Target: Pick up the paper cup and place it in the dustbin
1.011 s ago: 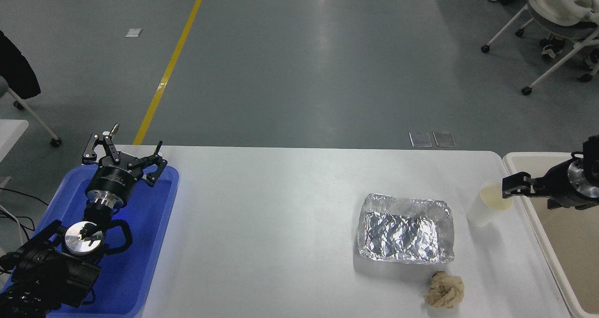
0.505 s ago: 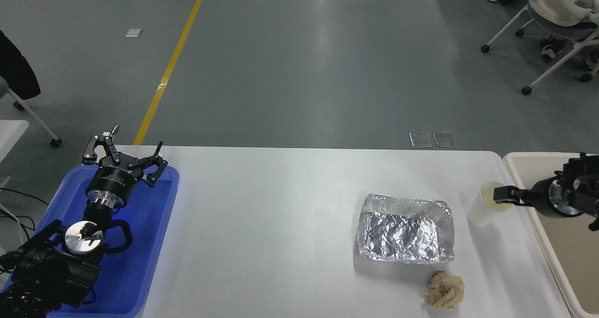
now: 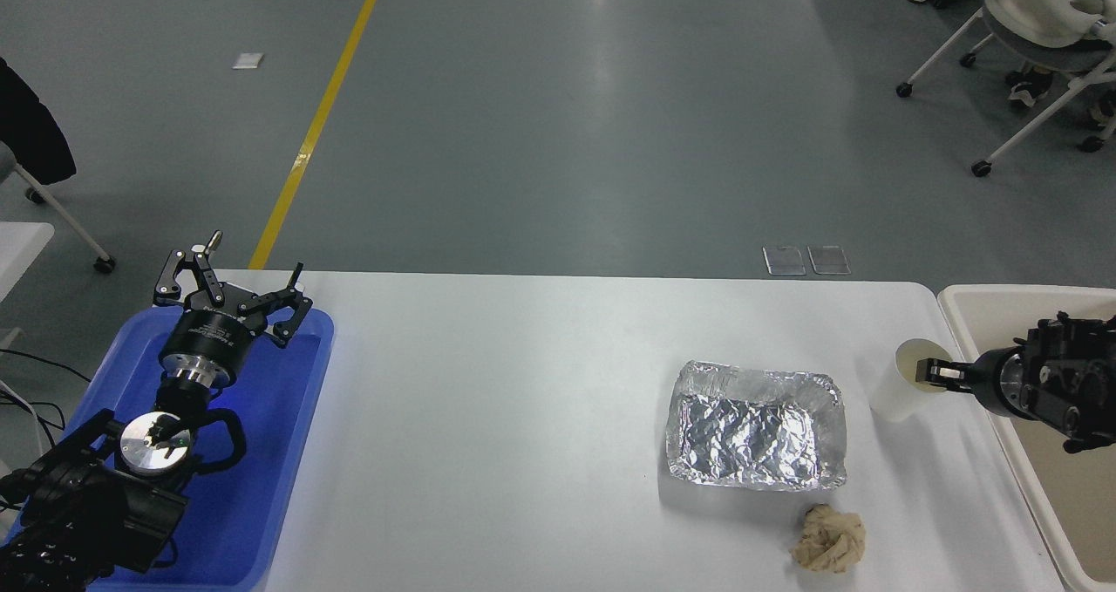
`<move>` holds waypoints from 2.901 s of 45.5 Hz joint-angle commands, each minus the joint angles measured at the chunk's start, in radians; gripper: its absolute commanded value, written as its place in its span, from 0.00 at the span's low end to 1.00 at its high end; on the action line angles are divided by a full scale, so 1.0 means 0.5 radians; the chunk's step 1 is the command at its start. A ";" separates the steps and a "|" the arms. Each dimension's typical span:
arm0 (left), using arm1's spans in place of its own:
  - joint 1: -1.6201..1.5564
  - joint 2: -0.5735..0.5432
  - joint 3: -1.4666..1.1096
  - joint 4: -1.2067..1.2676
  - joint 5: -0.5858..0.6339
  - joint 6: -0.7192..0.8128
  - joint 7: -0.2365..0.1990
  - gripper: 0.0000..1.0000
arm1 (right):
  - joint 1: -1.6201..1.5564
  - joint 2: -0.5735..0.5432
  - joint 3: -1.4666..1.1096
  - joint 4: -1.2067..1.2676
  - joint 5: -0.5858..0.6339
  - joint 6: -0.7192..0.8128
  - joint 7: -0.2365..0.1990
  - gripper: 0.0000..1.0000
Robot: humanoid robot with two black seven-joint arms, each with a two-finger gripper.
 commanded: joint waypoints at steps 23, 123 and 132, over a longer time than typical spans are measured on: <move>-0.002 0.000 0.000 -0.002 0.000 -0.001 0.000 1.00 | 0.445 -0.183 -0.022 0.415 -0.034 0.001 0.010 0.00; 0.001 0.000 0.000 0.001 0.000 -0.001 0.000 1.00 | -0.416 -0.303 0.506 -0.809 0.000 -0.321 -0.134 0.00; 0.001 0.000 0.000 0.001 0.000 -0.001 0.000 1.00 | -0.616 -0.232 0.653 -0.809 0.000 -0.447 -0.131 0.00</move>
